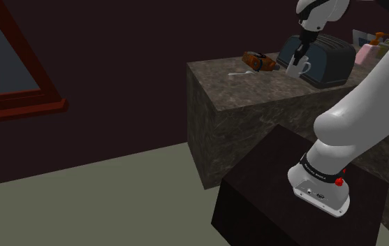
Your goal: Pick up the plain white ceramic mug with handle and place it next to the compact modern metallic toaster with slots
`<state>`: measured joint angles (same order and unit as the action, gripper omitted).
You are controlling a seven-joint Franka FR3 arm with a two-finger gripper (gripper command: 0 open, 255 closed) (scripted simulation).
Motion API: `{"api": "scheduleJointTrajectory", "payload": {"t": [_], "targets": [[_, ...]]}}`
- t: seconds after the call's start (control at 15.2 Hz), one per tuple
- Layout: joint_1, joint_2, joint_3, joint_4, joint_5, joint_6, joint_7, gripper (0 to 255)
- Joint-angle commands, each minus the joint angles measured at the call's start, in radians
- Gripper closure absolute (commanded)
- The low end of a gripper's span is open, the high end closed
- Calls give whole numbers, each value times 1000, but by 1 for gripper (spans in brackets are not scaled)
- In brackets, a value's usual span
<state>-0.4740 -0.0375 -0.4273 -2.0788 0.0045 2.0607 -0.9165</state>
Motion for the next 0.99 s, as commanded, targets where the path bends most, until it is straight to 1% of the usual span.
{"api": "scheduleJointTrajectory", "payload": {"t": [0.0, 0.73, 0.92], "targets": [[-1, 10, -1, -16, 5, 25, -4, 255], [-4, 84, -4, -100, 45, 176, -35, 255], [-4, 84, -4, -100, 45, 176, -35, 255]]}}
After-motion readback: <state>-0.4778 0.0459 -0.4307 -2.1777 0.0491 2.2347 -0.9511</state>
